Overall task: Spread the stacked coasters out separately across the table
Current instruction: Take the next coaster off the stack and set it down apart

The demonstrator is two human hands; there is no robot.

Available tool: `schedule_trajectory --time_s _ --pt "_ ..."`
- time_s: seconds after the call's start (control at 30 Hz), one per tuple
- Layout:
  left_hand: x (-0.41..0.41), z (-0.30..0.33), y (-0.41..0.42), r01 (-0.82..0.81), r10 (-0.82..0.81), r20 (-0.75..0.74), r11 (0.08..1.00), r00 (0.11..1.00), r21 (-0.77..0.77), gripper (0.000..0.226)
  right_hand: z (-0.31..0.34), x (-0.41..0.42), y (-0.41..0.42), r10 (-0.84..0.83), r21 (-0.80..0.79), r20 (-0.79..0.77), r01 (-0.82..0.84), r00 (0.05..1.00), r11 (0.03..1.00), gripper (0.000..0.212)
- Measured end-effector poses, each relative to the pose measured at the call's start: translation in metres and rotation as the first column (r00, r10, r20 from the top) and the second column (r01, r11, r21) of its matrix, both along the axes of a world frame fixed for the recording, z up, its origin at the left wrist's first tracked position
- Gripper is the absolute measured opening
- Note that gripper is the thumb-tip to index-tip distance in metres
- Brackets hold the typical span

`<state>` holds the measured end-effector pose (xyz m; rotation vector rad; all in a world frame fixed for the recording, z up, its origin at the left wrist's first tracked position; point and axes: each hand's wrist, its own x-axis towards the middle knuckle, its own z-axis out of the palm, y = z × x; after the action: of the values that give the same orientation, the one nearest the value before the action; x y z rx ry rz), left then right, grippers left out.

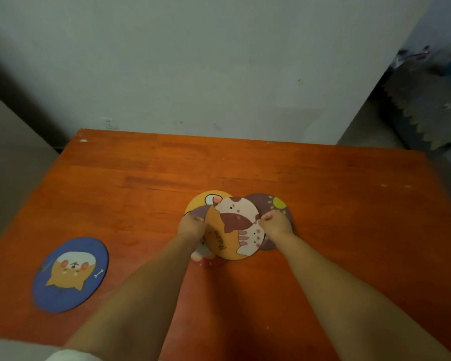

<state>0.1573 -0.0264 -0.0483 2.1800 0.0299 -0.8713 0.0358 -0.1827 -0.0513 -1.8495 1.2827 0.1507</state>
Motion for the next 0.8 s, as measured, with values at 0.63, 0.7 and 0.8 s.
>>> schedule_trajectory --time_s 0.63,0.7,0.8 --pt "-0.212 0.036 -0.085 0.396 -0.414 -0.172 0.909 0.894 -0.128 0.036 0.019 -0.256 -0.048 -0.353 -0.158 0.027 0.352 0.935 0.922 0.006" --pt "-0.235 0.028 -0.099 0.411 -0.419 -0.137 0.908 0.898 -0.082 0.037 0.013 -0.277 -0.059 -0.340 -0.152 0.017 0.338 0.940 0.929 0.005" --pt "-0.257 0.010 -0.108 0.416 -0.415 -0.030 0.910 0.909 -0.004 0.038 0.002 -0.296 -0.069 -0.292 -0.137 0.007 0.290 0.956 0.947 0.005"
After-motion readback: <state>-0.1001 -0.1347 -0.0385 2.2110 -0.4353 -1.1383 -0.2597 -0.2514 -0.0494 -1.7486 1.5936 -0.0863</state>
